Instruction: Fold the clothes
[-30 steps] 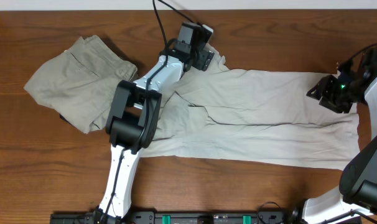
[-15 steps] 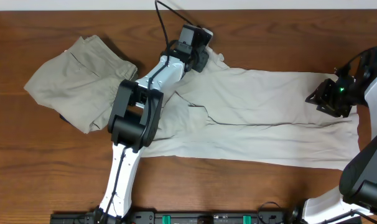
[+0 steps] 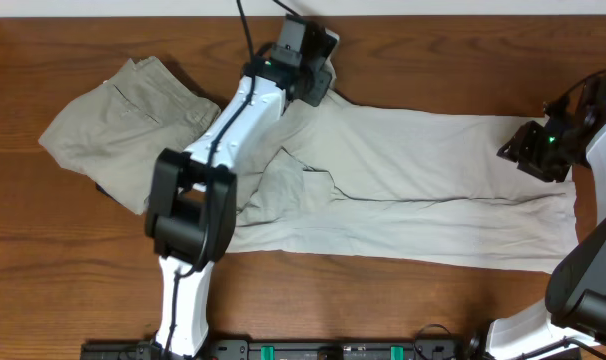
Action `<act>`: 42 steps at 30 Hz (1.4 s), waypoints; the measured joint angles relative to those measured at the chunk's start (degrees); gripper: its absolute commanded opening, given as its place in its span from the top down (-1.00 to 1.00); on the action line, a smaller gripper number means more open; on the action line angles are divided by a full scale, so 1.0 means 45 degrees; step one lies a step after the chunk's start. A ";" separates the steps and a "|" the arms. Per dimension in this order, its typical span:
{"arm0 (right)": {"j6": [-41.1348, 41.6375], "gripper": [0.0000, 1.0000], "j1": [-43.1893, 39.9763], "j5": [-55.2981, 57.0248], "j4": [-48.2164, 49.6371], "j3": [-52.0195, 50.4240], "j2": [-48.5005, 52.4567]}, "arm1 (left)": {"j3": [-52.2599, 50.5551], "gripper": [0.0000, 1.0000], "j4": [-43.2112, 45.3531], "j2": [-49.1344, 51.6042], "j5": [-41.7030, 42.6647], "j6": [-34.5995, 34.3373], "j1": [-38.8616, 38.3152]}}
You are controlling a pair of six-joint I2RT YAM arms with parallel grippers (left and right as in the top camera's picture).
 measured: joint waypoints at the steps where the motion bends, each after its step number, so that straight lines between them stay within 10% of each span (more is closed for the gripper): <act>1: 0.0005 0.04 -0.0005 0.0078 0.0155 0.0000 0.0000 | 0.0024 0.88 -0.0398 -0.0165 0.0000 0.0000 0.0005; 13: 0.0010 0.03 -0.0369 0.0476 0.0933 0.0015 0.0000 | -0.0005 0.87 -0.6135 -0.0398 -0.0141 -0.0675 -0.0656; 19: 0.0010 0.03 -0.0918 0.0525 0.0855 0.0015 0.0000 | -0.0005 -0.15 -0.7485 -0.0398 -0.0214 -0.1064 -0.1282; 29: 0.0010 -0.01 -0.0957 0.0520 0.0816 0.0015 0.0000 | -0.0005 -0.98 -0.6960 -0.0403 -0.0811 -0.1185 -0.1239; 32: 0.0010 -0.01 -0.0957 0.0520 0.0816 0.0015 0.0000 | -0.0005 -0.90 -0.6426 -0.0403 -0.0869 -0.1073 -0.1239; 38: 0.0112 -0.02 -0.0957 0.0520 0.0816 0.0015 0.0000 | -0.0005 -0.13 -0.5576 -0.0398 -0.0918 -0.0583 -0.1239; 42: 0.0151 -0.02 -0.0957 0.0520 0.0816 0.0015 0.0000 | -0.0005 -0.18 -0.5445 -0.0267 -0.0952 -0.0325 -0.1219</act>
